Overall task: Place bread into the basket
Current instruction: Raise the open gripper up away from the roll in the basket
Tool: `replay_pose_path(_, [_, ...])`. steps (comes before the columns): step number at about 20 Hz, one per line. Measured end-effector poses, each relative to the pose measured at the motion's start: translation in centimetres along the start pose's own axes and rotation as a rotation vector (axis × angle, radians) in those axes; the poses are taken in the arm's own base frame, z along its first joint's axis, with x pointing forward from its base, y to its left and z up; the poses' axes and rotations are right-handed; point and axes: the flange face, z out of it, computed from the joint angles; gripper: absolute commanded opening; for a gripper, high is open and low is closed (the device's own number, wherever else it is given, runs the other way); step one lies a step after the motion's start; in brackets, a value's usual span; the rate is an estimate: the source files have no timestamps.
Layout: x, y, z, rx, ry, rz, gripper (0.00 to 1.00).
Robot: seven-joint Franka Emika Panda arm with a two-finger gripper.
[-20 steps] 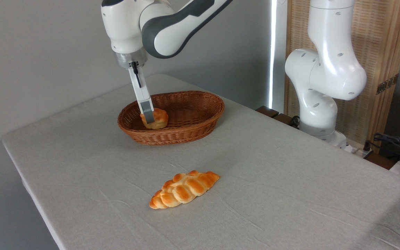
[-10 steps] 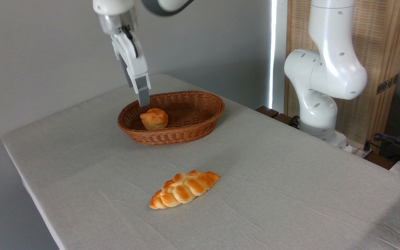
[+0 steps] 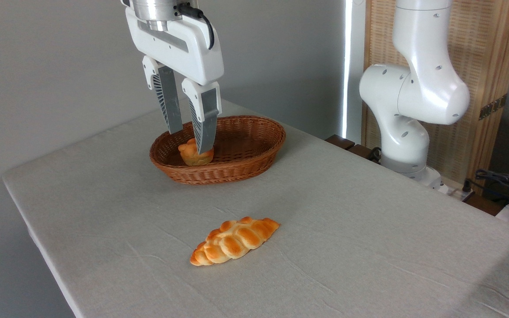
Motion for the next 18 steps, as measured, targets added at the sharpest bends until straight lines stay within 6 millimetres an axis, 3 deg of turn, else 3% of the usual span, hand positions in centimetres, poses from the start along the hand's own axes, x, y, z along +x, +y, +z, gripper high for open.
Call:
replay_pose_path(10, [-0.1, -0.1, 0.0, 0.037, -0.030, -0.015, 1.00])
replay_pose_path(18, [-1.5, -2.0, -0.6, 0.047, -0.024, -0.049, 1.00])
